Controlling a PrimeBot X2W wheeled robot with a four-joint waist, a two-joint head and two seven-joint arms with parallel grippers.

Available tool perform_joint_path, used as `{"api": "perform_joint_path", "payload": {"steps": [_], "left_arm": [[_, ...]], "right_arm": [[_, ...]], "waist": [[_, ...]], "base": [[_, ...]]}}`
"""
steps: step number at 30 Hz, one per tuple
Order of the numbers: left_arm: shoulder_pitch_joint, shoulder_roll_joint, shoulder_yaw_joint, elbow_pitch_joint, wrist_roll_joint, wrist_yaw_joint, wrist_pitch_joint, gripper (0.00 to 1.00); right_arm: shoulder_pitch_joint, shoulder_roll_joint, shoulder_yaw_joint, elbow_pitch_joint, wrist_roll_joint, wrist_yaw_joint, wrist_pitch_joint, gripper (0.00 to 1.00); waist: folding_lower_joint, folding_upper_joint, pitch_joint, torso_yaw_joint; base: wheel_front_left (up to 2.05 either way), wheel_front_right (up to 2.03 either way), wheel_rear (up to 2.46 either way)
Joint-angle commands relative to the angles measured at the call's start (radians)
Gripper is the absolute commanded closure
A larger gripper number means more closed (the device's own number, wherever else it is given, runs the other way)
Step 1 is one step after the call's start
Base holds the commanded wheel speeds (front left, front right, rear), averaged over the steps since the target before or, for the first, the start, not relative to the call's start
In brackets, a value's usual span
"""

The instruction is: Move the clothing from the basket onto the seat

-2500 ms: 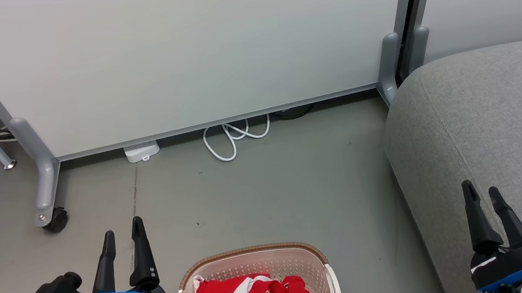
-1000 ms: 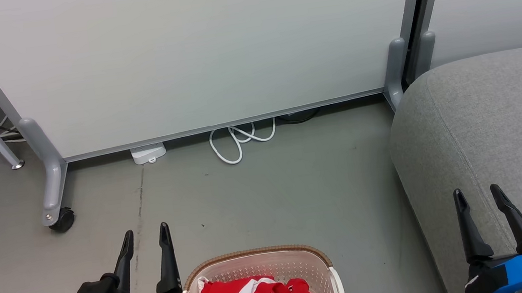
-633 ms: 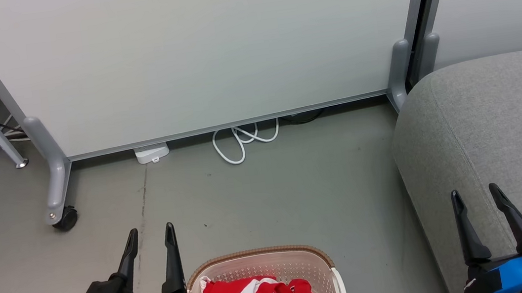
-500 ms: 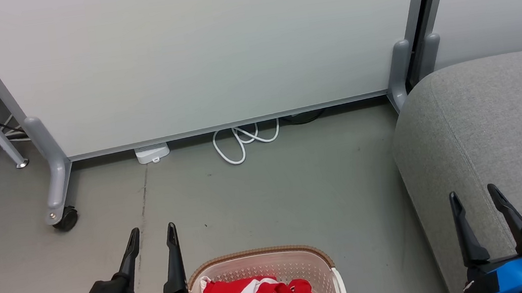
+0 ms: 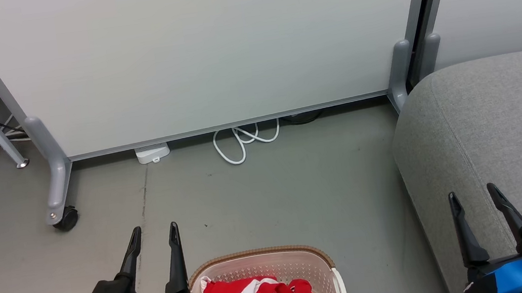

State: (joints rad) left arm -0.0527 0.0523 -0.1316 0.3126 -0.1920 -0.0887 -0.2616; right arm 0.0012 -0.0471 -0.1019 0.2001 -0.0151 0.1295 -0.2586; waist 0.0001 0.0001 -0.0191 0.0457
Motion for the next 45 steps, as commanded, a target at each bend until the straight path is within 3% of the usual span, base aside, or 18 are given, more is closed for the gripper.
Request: {"api": "perform_joint_path", "payload": {"steps": [1,18,29,39,45], "left_arm": [[-0.012,-0.001,0.005,0.002,0.001,-0.002,-0.005,0.00],[0.006,-0.002,0.002,0.025,-0.021,0.006,-0.005,0.00],[-0.074,-0.002,-0.017,0.119,-0.041,0.000,-0.004,0.00],[-0.255,0.018,-0.060,0.341,0.017,-0.009,-0.004,0.00],[-0.347,0.041,-0.061,0.478,0.036,0.015,-0.004,0.00]], "right_arm": [[0.007,-0.006,0.000,-0.002,0.007,0.002,-0.006,0.00],[-0.008,-0.006,0.028,-0.024,-0.008,0.002,0.002,0.00],[-0.087,-0.005,0.100,-0.065,0.000,0.001,0.000,0.00],[-0.211,-0.004,0.189,-0.110,0.046,0.001,-0.007,0.00],[-0.263,-0.004,0.223,-0.144,0.082,0.001,-0.008,0.00]], "waist": [[-0.0001,-0.0001,-0.001,0.000],[-0.0001,-0.0001,0.054,-0.036],[-0.0001,-0.0001,0.251,-0.166],[-0.0001,-0.0001,0.490,-0.275],[-0.0001,-0.0001,0.601,-0.318]], "base": [[0.00,0.00,0.00],[0.00,0.00,0.00],[0.00,0.00,0.00],[0.00,0.00,0.00],[0.00,0.00,0.00]]}}
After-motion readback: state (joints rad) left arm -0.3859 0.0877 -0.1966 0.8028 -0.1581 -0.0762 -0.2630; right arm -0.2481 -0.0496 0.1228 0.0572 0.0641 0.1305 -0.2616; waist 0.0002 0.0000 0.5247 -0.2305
